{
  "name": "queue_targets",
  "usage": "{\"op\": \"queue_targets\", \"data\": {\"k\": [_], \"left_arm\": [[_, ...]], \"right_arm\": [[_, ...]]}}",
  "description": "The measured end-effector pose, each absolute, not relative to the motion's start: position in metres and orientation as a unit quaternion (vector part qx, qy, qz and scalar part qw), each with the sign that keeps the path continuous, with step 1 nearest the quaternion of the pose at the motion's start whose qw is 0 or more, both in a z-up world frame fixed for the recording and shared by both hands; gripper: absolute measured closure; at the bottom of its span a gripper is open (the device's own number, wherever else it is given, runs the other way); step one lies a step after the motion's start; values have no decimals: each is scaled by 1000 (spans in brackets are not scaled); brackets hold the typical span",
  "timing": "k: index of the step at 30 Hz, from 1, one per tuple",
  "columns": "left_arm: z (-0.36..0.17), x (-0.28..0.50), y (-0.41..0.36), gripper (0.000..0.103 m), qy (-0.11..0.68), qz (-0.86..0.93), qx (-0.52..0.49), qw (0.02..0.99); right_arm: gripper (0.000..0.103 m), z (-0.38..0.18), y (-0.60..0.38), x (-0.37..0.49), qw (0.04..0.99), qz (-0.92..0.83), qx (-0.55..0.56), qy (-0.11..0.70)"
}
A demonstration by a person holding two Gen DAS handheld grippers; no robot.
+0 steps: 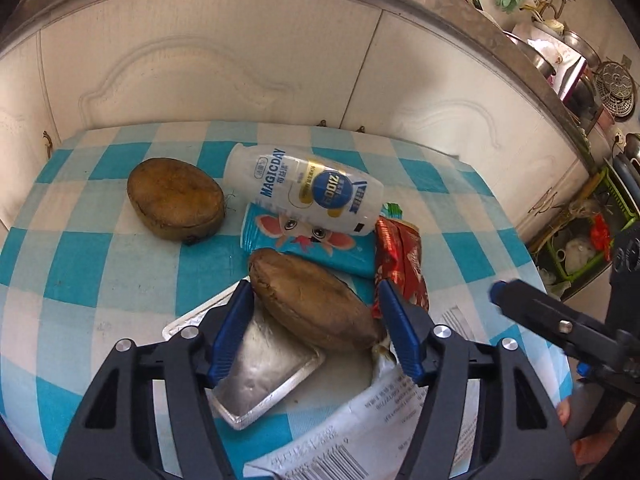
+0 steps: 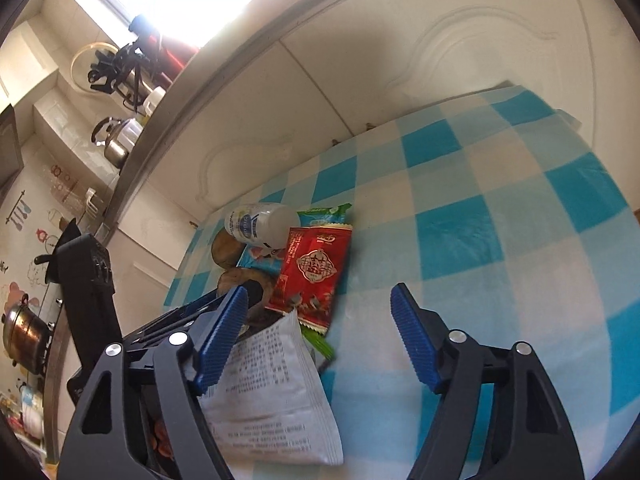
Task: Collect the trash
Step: 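Grasp the brown potato with the left tool while the right tool grasps the white bottle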
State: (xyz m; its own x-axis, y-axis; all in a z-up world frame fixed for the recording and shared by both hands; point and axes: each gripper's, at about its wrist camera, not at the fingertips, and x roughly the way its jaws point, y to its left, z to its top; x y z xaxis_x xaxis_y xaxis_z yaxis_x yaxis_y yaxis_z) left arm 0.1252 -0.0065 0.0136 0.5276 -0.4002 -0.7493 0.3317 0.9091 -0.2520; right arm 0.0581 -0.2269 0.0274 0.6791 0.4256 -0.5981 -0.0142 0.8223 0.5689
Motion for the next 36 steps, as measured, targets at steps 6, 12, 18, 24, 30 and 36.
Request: {"op": "queue_targets", "data": {"k": [6,12,18,24,30,36], "left_arm": [[10,128,-3,58,433,-195,-44,879],[10,129,0,63,428,-194,-51,881],[11,129,6,69,427,-201,-69,879],[14,126,8,73,422,-208,-73,880],[17,122,13,75,424,-213,-83,877],[18,118,20,77,422,-221,-91,874]], "right_arm": [[32,33,-212,87,885,131,235,380],[32,48,-189,120,901,160,167,367],[32,44,-172,149,894,186,131,387],[39,31,-160,161,884,200,118,407],[53,27,-153,160,882,203,110,410],[55,33,-148,145,890,198,96,401]]}}
